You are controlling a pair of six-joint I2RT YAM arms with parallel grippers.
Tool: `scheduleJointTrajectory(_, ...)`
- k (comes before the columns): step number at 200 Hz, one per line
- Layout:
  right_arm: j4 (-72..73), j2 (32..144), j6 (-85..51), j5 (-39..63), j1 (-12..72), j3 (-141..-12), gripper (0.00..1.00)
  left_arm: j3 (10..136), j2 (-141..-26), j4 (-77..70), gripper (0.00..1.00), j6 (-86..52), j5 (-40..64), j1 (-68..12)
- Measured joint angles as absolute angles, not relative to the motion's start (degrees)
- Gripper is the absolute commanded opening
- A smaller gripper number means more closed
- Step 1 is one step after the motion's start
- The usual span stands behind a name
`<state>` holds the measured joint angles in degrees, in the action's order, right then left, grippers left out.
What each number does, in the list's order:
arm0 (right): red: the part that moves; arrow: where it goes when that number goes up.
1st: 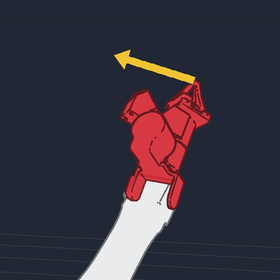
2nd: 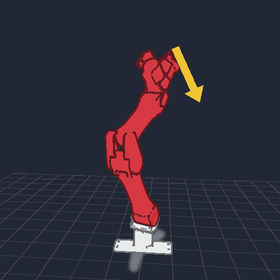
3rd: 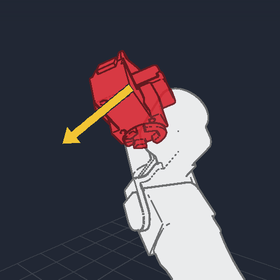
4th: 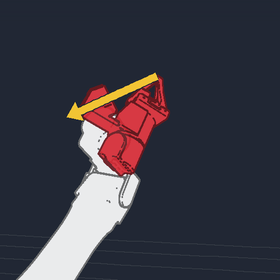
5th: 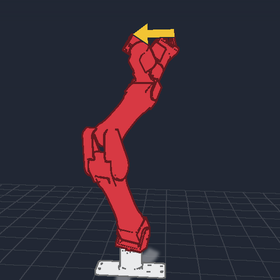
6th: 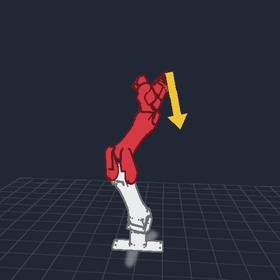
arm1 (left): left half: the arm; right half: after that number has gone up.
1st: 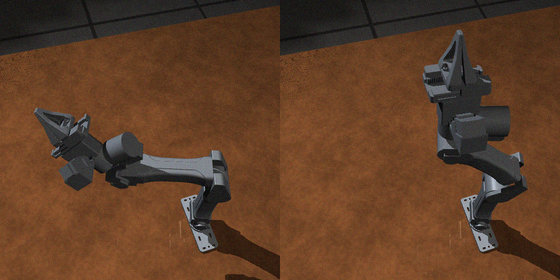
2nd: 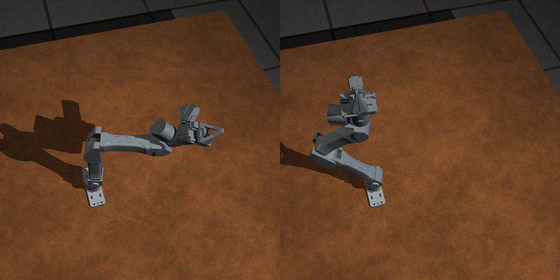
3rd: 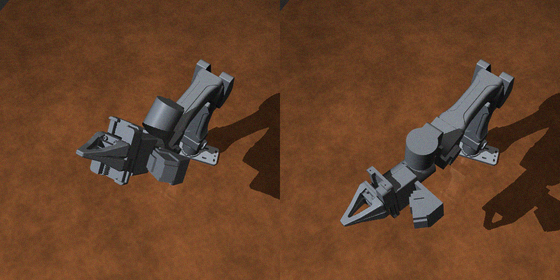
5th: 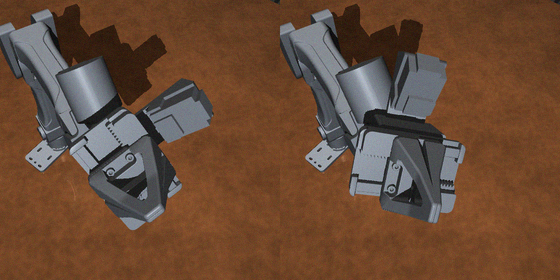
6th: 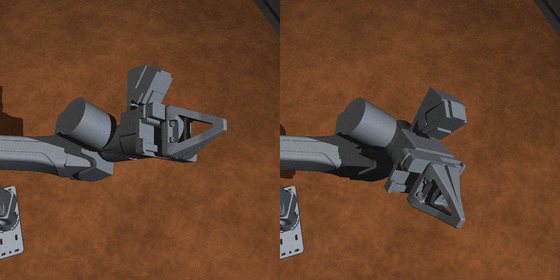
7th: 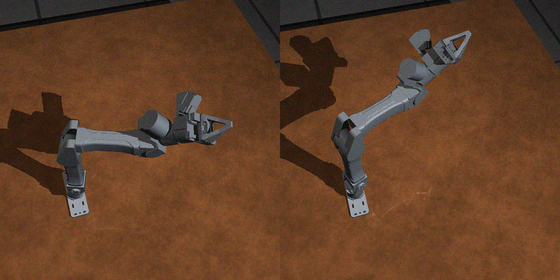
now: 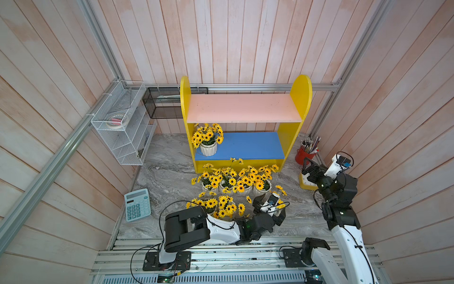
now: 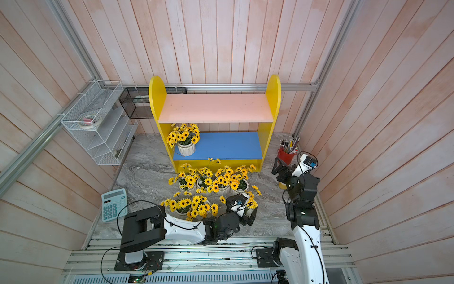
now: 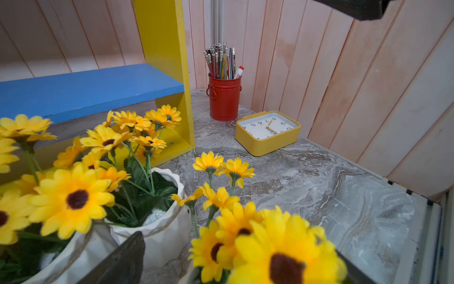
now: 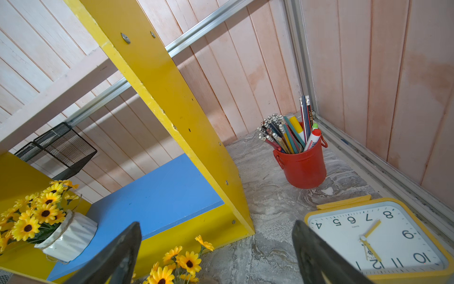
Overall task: Take the sunflower pots off the shelves
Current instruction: Place the sunflower pot at the center of the board.
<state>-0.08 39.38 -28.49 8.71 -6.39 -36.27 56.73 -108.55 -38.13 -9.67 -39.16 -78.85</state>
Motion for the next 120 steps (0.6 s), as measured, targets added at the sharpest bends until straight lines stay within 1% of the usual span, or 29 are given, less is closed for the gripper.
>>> scheduleJointTrajectory(15, -0.51, 39.38, -28.49, 8.93, -6.39, -36.27, 0.95, 56.82, -105.71, -34.74, 1.0, -9.65, -39.62, -79.2)
scheduleJointTrajectory(27, -0.73, 39.4, -28.49, 9.13, -6.39, -36.29, 0.93, 56.88, -103.02, -32.12, 1.0, -9.47, -39.9, -79.33)
scheduleJointTrajectory(62, -2.02, 39.72, -29.93, 10.9, -6.35, -36.32, 0.66, 56.93, -93.58, -26.41, 1.0, -9.1, -41.85, -79.57)
scheduleJointTrajectory(73, -3.11, 39.83, -30.0, 11.66, -6.35, -36.38, 0.6, 57.63, -90.04, -24.23, 1.0, -8.54, -42.44, -79.4)
scheduleJointTrajectory(81, -4.36, 39.97, -30.28, 12.19, -6.35, -36.51, 0.57, 58.61, -87.85, -22.13, 1.0, -8.14, -42.28, -79.0)
scheduleJointTrajectory(94, -7.7, 40.4, -30.04, 13.02, -6.28, -37.3, 0.48, 60.29, -84.14, -18.37, 1.0, -8.25, -41.28, -77.36)
scheduleJointTrajectory(100, -9.45, 40.6, -29.78, 13.19, -6.24, -37.82, 0.46, 60.88, -82.32, -16.34, 1.0, -8.67, -40.34, -76.07)
scheduleJointTrajectory(120, -16.29, 40.88, -29.85, 12.93, -6.13, -40.58, 0.43, 61.6, -75.72, -9.45, 1.0, -10.76, -36.95, -69.71)
